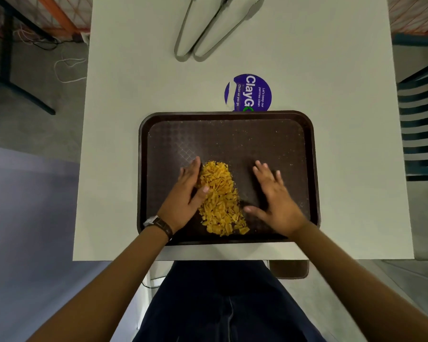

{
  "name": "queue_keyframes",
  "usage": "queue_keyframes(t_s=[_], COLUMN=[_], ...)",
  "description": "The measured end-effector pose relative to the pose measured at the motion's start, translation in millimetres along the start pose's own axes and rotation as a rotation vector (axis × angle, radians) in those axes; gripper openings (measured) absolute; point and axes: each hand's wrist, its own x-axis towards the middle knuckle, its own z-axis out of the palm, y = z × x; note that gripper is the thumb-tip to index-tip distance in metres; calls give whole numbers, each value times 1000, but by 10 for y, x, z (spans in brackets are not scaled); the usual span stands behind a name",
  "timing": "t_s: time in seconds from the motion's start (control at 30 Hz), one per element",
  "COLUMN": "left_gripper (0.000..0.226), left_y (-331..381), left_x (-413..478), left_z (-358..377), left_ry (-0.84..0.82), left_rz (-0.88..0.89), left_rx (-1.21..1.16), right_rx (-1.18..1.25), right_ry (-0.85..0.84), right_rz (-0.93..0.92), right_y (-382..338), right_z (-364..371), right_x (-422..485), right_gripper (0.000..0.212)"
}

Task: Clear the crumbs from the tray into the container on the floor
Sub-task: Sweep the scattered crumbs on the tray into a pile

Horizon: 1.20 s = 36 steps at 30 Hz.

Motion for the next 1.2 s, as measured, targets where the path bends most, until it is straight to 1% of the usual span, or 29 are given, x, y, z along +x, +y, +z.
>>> queue_keyframes(t_s=[0.1,0.17,0.2,0.27,0.37,0.5,0.67,0.8,0.97,1.07,1.2], left_gripper=[92,100,104,110,119,120,122,127,128,130,125], left_y=[-176,-299,-361,-472,-559,-544,-463,-367,-263,-219,-138], left_x=[-149,-252,-298,-373,-443,-462,-401,-333,-234,-145,-13], left_z=[-127,-174,-187,-195,-182,-144,-96,7,175,239,304], left_ry=[-10,-43,-61,-85,-98,-114,-141,-173,-194,-183,-149], left_rz=[60,81,79,62,40,47,62,114,191,196,155], left_rx=[142,258,308,371,403,425,462,495,569,599,613], right_rx=[-306,-420,-442,-446,-442,-401,-303,-245,-289,-325,-297], right_ry=[-253,-354,-370,-354,-320,-297,-187,-123,-179,-205,-180], right_rz=[-96,-126,-130,-134,-175,-205,-99,-33,-14,10,55], right_y=[331,433,444,410,247,19,-203,-190,47,159,193], right_z=[-235,-268,-266,-236,-122,73,262,217,60,26,53], right_x=[-133,-162,-161,-129,-32,126,320,274,-50,-213,-289], right_gripper=[113,119,120,120,120,121,122,120,119,118,116])
